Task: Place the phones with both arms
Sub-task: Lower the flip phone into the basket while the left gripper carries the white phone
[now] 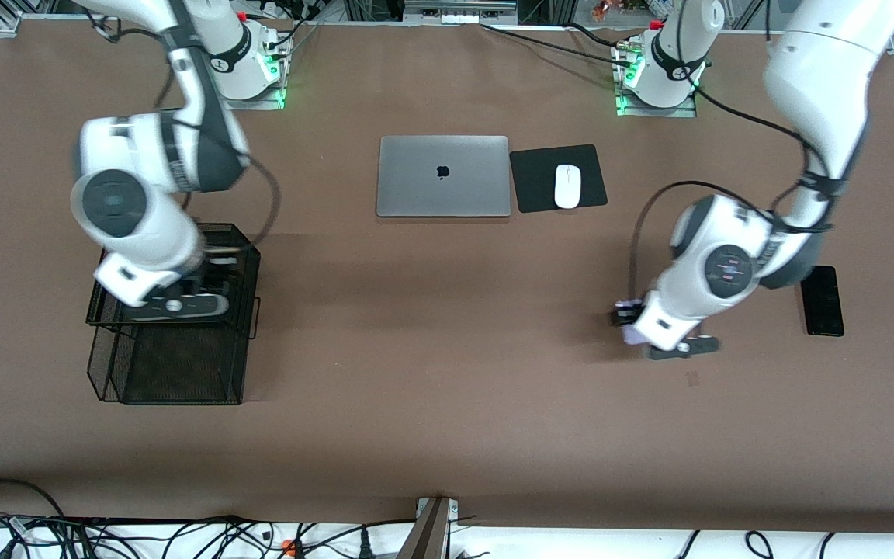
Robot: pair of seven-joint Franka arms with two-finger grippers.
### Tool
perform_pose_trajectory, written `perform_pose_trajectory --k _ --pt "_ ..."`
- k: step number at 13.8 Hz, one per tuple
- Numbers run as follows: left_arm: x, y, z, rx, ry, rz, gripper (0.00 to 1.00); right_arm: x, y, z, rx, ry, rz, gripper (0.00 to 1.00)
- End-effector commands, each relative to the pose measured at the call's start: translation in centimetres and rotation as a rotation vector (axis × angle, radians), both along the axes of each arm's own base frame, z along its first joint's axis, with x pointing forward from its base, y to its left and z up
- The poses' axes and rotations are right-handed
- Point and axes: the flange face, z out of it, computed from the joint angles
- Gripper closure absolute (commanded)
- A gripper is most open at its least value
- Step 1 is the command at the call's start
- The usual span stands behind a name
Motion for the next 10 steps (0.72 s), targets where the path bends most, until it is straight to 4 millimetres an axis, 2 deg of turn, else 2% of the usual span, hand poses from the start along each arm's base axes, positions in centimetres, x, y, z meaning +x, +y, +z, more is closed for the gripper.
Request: perform_pose_trajectory --k 1,2,4,7,10 --pt "0.1 -8.3 1.3 -0.023 0.001 0.002 1.0 -2.6 -6.3 -1.6 0.052 0.009 0.014 1.0" --pt "0.0 -11.2 1.5 -0.037 -0.01 0.002 1.0 -2.9 -8.7 -2.2 0.054 0.0 0.02 1.0" --pt "-1.5 -17.5 0.5 -0.054 -0.01 -0.037 1.0 -3.6 -11.3 -3.9 0.068 -0.036 0.022 1.0" --pt "-2.8 -24.6 -0.8 -0.081 -0.033 -0.108 1.0 -3.3 -14.0 -5.1 0.126 -0.061 0.007 1.0" --pt "-3.8 -30.4 -2.8 -0.033 -0.113 -0.169 1.0 -3.0 -14.8 -5.9 0.137 -0.075 0.005 1.0"
